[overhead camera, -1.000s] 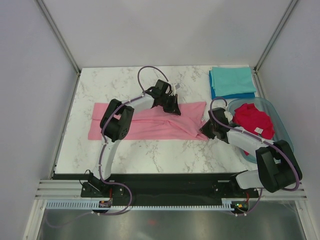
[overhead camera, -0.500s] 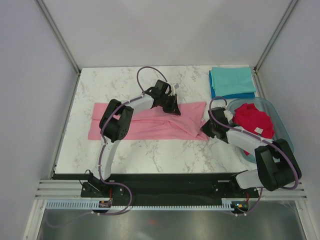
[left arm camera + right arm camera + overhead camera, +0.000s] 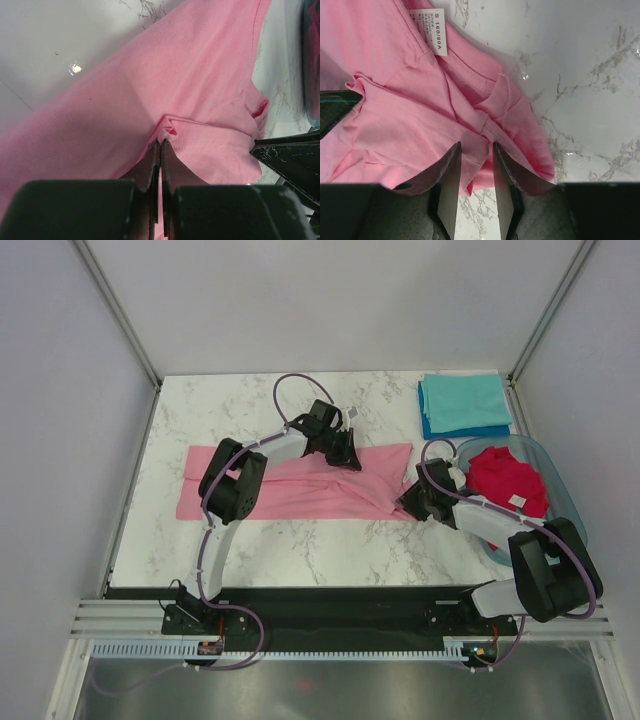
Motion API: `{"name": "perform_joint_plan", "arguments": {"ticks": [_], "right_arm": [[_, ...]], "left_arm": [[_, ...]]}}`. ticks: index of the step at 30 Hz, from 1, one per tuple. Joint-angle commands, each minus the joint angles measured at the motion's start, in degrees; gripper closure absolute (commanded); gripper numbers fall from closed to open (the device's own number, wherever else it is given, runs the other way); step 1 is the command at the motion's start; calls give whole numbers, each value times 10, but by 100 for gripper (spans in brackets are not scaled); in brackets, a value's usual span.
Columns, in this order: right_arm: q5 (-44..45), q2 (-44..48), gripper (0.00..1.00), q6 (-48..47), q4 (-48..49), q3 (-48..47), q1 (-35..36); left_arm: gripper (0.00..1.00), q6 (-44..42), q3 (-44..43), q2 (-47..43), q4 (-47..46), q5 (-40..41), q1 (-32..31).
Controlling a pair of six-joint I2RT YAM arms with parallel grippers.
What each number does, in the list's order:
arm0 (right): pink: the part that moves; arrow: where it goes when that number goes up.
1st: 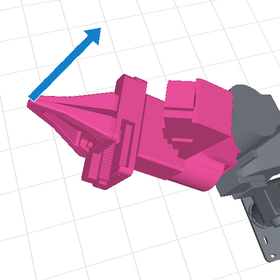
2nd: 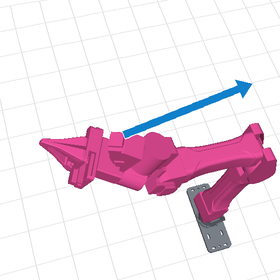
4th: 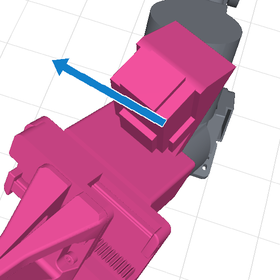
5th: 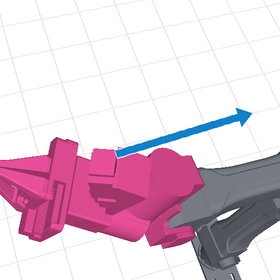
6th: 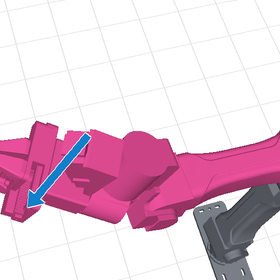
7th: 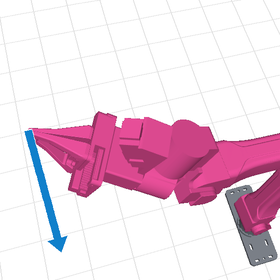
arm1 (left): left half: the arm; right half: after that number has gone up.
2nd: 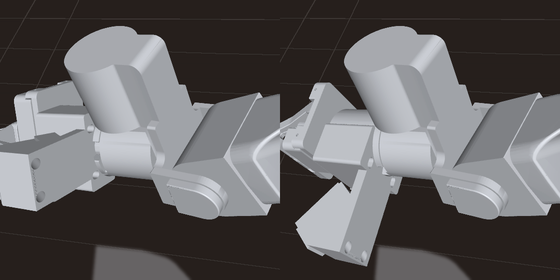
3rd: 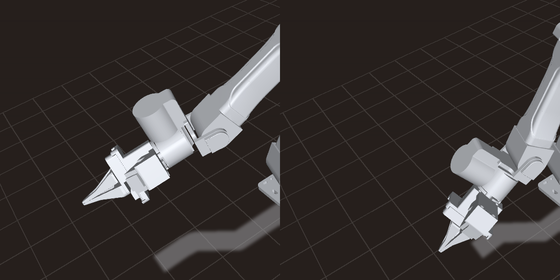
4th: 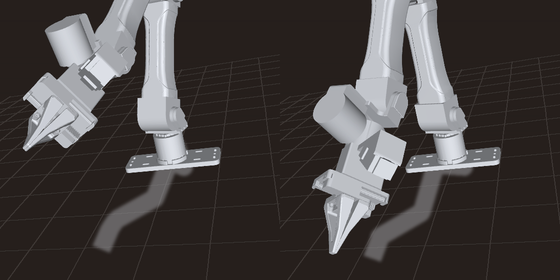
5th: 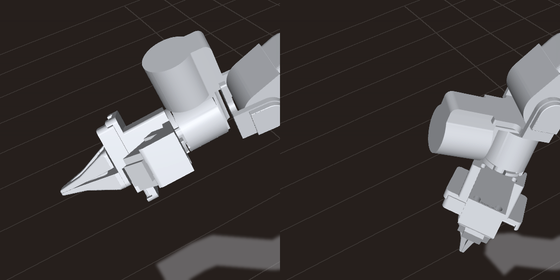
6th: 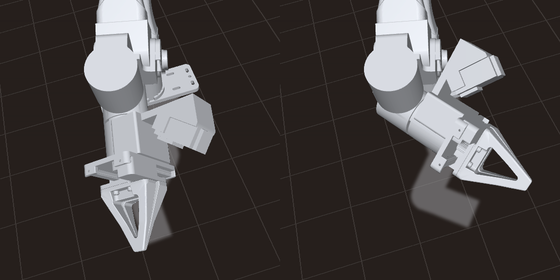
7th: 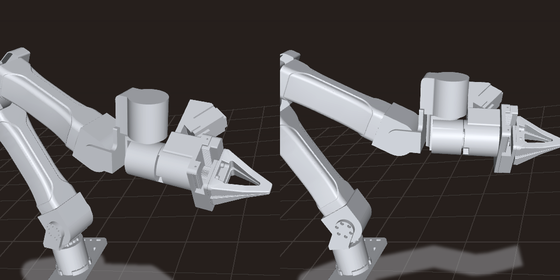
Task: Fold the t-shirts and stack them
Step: Fold the tshirt
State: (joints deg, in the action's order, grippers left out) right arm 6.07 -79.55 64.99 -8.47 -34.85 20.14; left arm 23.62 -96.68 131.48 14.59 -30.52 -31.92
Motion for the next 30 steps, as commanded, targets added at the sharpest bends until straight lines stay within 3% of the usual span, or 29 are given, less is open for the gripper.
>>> {"name": "perform_joint_plan", "arguments": {"ticks": [1,5,8,11,12,15,30], "right_arm": [[-1,5,60,18,6,6,2],[7,2,59,17,4,2,4],[16,-5,65,13,8,-2,5],[29,-16,79,4,31,-2,5],[36,-21,89,-6,51,1,5],[68,-23,100,-37,60,1,5],[82,-26,95,-161,112,-18,6]], "left_arm": [[98,17,-5,-29,-15,-3,-2],[98,20,-6,-27,-17,-5,-2],[98,20,-3,-29,-18,-4,-2],[98,27,0,-29,-19,-4,-2],[98,36,2,-29,-24,-7,-2],[98,47,6,-31,-25,-10,-2],[98,93,29,-58,-40,53,-2]]}}
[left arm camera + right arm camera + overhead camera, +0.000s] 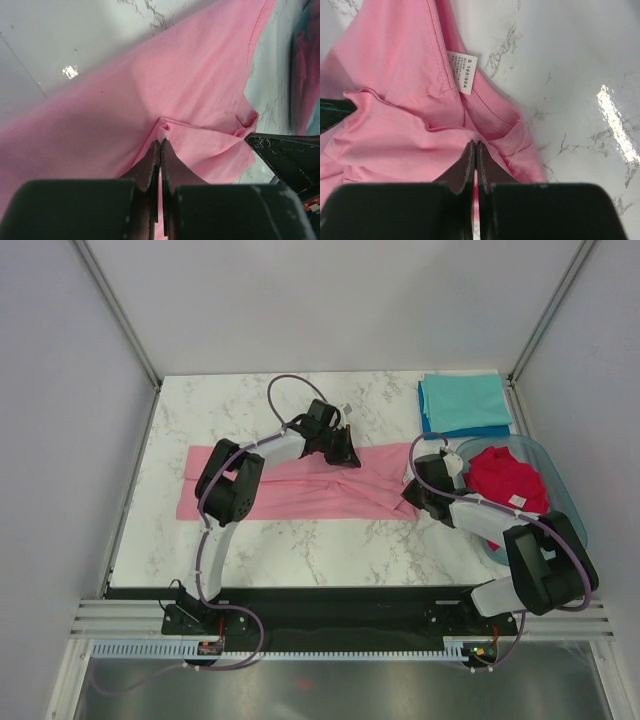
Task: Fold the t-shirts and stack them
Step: Fold the tshirt
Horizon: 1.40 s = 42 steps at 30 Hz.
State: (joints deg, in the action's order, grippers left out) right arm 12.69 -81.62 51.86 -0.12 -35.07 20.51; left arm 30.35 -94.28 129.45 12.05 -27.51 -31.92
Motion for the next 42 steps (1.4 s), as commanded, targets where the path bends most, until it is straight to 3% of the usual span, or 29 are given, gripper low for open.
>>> {"name": "perform_joint_plan", "arguments": {"ticks": [1,17,42], "right_arm": [[17,-6,95,-32,33,-11,2],[35,16,100,-65,42,-1,2],[33,4,100,-80,72,14,2]], "left_arm": [[98,31,5,-38,-15,24,-2],[98,50,25,-60,-16,70,1],[98,59,34,-60,-20,113,16]]}}
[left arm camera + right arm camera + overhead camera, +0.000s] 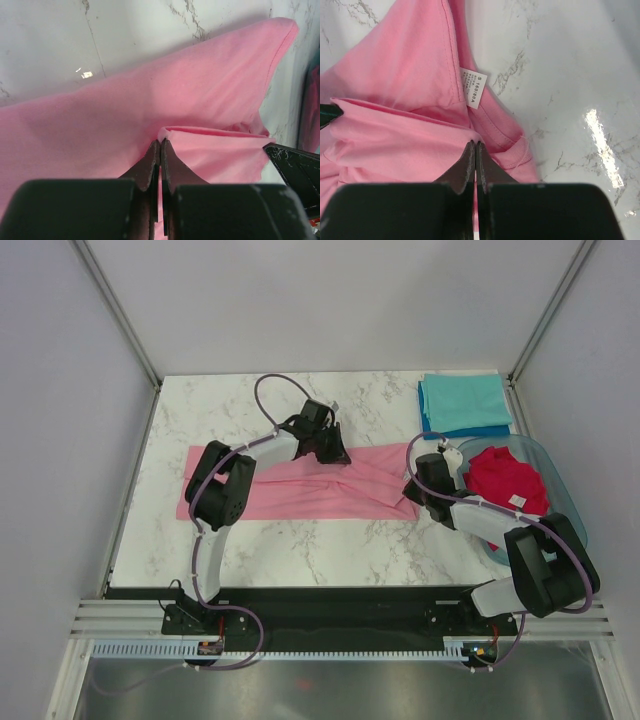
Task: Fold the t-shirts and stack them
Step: Fold the tshirt
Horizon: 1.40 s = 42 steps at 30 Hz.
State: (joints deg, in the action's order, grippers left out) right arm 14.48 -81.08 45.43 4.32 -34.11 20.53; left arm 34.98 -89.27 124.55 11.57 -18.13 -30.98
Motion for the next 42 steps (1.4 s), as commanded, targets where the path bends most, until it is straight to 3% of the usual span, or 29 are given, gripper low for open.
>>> {"name": "perform_joint_plan", "arguments": {"ticks": [1,17,23,29,30,33,39,42], "right_arm": [[14,-3,100,-21,31,3,2],[30,-33,97,-43,40,8,2],[34,-32,87,-62,24,-8,2],[41,-11,72,-64,-36,-39,2],[40,-9,70,-63,-67,-46,2],[32,-1,68,-56,-119,-74,2],[-16,19,71,-42,-164,-116,4],[-64,11,76,-38,-160,-133,7]], "left_arm": [[98,13,-18,-9,-15,18,7],[98,-19,-53,21,-2,28,14],[98,-47,-98,40,35,20,15],[79,-52,-117,32,78,58,19],[72,-51,-134,33,109,62,21],[64,-59,-146,29,134,60,22],[65,-72,-122,-9,140,35,22],[67,-64,-115,-12,138,-24,22]]}}
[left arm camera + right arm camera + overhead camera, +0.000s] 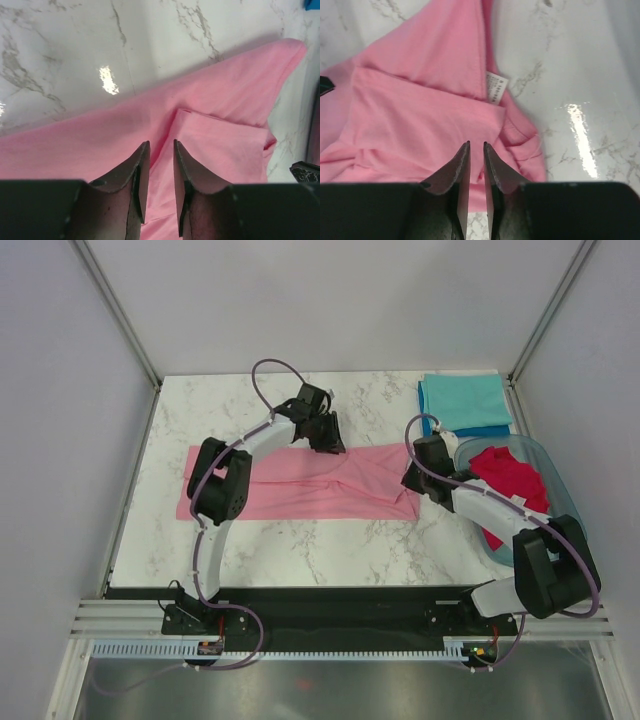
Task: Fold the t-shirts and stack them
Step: Fold the tshirt
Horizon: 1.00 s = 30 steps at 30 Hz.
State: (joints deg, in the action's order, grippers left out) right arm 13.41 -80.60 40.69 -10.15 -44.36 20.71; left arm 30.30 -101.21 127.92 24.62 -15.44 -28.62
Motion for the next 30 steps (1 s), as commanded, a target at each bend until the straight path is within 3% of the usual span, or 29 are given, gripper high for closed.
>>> {"name": "perform_joint_plan", "arguments": {"ticks": [1,9,16,26,30], "right_arm": [[-63,1,77,13,-13,-34,6],[-105,-48,81,19,33,-1,6],[-92,-90,84,5,51,25,6],[-79,-56,84,-11,8,3,6],[-70,-33,78,-9,-25,-19,6]], "left_arm": [[68,-14,6,-44,6,-78,-3],[73,6,56,-29,-45,-135,-4],[74,15,87,-5,-55,-75,1],[72,9,62,-47,-27,-81,21],[71,4,82,-93,-22,-91,48]]}}
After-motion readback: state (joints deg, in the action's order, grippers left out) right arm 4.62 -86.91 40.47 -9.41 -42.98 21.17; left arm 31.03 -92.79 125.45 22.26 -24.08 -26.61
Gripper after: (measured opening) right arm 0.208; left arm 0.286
